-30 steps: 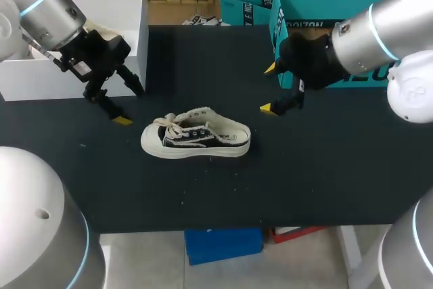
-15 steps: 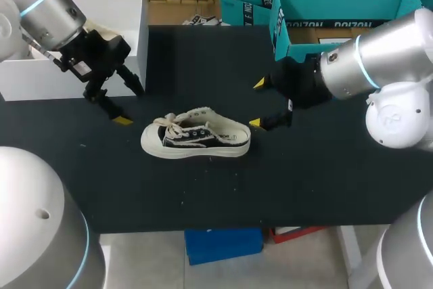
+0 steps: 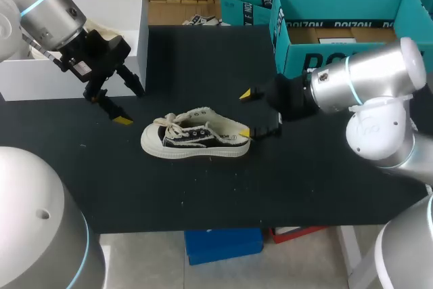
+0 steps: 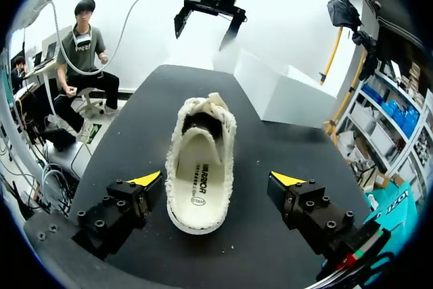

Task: Take the shoe out of the shoebox, open the shoe tongue, remove and reinsert the insole, then place the shoe into the shoebox

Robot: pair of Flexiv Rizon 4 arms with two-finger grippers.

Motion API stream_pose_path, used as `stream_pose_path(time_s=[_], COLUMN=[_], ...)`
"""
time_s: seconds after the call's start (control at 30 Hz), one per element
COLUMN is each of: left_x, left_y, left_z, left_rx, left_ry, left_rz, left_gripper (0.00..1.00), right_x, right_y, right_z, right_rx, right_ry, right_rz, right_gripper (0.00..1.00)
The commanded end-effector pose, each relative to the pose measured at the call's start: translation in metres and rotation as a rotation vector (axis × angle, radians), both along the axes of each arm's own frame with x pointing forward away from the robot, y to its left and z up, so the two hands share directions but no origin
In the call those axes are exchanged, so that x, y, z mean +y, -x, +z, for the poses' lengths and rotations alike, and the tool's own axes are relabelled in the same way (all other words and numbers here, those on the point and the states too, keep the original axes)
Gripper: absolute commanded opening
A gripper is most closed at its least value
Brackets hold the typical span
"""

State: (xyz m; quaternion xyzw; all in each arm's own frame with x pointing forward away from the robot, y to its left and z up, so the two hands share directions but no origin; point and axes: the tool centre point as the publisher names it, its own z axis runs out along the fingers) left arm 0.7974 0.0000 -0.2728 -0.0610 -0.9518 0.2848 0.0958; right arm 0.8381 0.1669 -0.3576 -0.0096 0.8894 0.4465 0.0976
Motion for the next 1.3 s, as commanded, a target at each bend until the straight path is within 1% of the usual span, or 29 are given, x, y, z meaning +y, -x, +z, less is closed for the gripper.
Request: stream_pose_path(time_s=[0.03,0.27,0.37,0.47,0.53,0.63,0.7,1.0,1.3], left_x=[0.000,0.000,0.000,0.000,0.000,0.000,0.000,0.000,0.000], left_y=[0.000,0.000,0.000,0.000,0.000,0.000,0.000,0.000,0.000], left_z=[-0.001,-0.001,-0.001,-0.001,-0.001,-0.001,-0.001,-0.001,-0.001], left_rx=[-0.003,-0.003,-0.003,-0.003,-0.003,-0.003,-0.003,-0.003,-0.003], left_ry=[0.001,0.001,0.001,0.001,0.001,0.001,0.001,0.001,0.001], left_rz=[-0.001,-0.001,-0.001,-0.001,-0.001,-0.001,-0.001,-0.001,-0.001], left_gripper=[1.00,1.00,1.00,1.00,1.00,1.00,1.00,1.00,1.00], right_x=[0.011,0.014,0.012,0.004,0.001,0.001,0.002,0.013,0.010], right_y=[-0.006,0.003,0.008,0.014,0.016,0.017,0.015,0.009,0.011], right_z=[-0.016,-0.024,-0.021,-0.018,-0.016,-0.016,-0.020,-0.033,-0.041], right_rx=[0.003,0.034,0.054,0.076,0.077,0.078,0.078,0.090,0.117], right_ry=[-0.077,-0.087,-0.056,-0.026,-0.020,-0.013,-0.012,0.011,0.031], right_rz=[0.024,0.048,0.053,0.043,0.042,0.035,0.032,0.038,0.022], right_gripper=[1.00,1.00,1.00,1.00,1.00,1.00,1.00,1.00,1.00])
